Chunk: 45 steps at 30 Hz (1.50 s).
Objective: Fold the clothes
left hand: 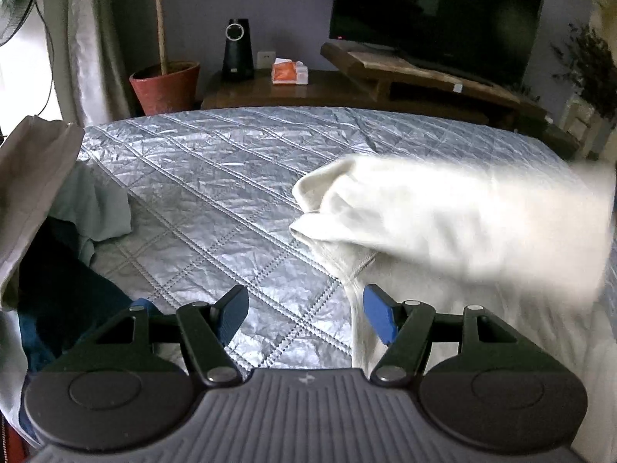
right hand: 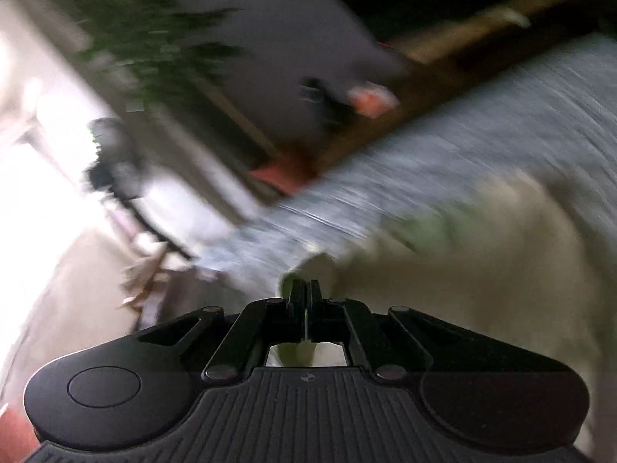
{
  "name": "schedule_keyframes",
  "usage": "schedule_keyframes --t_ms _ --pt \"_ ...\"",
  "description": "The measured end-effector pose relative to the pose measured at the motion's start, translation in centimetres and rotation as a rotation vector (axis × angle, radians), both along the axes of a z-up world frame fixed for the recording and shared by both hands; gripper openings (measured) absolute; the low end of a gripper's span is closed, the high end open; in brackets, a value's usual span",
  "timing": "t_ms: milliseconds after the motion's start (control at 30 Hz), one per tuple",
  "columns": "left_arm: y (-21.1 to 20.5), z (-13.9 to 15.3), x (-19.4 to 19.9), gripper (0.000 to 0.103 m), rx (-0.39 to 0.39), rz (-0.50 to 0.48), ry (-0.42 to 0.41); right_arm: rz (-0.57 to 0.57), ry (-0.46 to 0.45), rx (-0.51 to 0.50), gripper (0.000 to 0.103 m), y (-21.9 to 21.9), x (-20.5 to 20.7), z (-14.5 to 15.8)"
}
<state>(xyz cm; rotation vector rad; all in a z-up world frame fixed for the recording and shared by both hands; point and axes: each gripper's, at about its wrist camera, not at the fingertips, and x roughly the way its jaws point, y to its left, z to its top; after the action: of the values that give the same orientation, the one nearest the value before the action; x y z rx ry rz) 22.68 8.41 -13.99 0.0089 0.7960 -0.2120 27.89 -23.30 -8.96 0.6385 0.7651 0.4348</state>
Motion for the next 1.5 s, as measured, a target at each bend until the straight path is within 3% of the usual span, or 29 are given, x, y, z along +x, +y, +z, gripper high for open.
schedule_keyframes --t_ms 100,233,300,367,433,500,600,733,800,833,967,1233,1400,1467,1500 --pt "0.2 -0.1 0.3 0.062 0.011 0.030 0.002 -0.113 0.146 -0.038 0.007 -2.4 -1.2 -4.7" --pt "0.6 -0.5 0.9 0.062 0.053 0.080 0.019 -0.181 0.172 0.075 0.018 -3.7 -1.4 -6.8" --pt "0.8 -0.6 1.2 0.062 0.049 0.086 0.026 -0.132 0.146 0.025 0.027 -2.5 -0.6 -6.6" --pt "0.7 -0.6 1.1 0.062 0.030 0.066 0.031 -0.077 0.110 -0.086 0.054 -1.1 0.0 -6.1" --pt "0.2 -0.6 0.8 0.062 0.024 0.018 0.029 -0.041 0.084 -0.185 0.059 0.1 0.6 -5.9" --pt "-0.9 -0.6 0.4 0.063 0.049 -0.038 0.020 -0.020 0.065 -0.270 0.059 1.2 1.2 -6.0" --pt "-2.3 -1.0 -0.2 0.064 0.092 -0.135 0.030 0.017 0.055 -0.307 0.058 2.4 1.8 -6.5" --pt "-3.2 -1.7 -0.1 0.063 0.172 -0.158 0.038 0.089 0.028 -0.426 0.057 4.4 2.0 -7.2" --pt "-3.3 -2.0 -0.1 0.063 0.190 -0.166 0.047 0.095 0.000 -0.445 0.027 4.6 1.5 -6.9" --pt "-3.5 -2.1 -0.3 0.063 0.214 -0.174 0.043 0.097 -0.007 -0.437 0.004 4.5 1.4 -6.7" --pt "-4.4 -2.5 -1.4 0.064 0.296 -0.201 0.020 0.094 -0.036 -0.379 0.003 3.9 0.9 -5.3" --pt "-4.2 -2.5 -1.3 0.066 0.305 -0.204 0.016 0.030 -0.083 -0.095 0.003 1.1 -2.0 2.0" --pt "-3.9 -2.5 -1.3 0.068 0.308 -0.199 0.016 -0.023 0.039 0.007 0.003 -1.7 -5.6 1.9" --pt "-4.0 -2.5 -1.4 0.067 0.315 -0.201 0.012 -0.061 0.123 -0.044 0.003 -3.0 -6.4 -0.1" --pt "-4.1 -2.5 -1.3 0.067 0.317 -0.201 0.011 -0.080 0.155 -0.116 0.003 -3.3 -6.6 -1.1"
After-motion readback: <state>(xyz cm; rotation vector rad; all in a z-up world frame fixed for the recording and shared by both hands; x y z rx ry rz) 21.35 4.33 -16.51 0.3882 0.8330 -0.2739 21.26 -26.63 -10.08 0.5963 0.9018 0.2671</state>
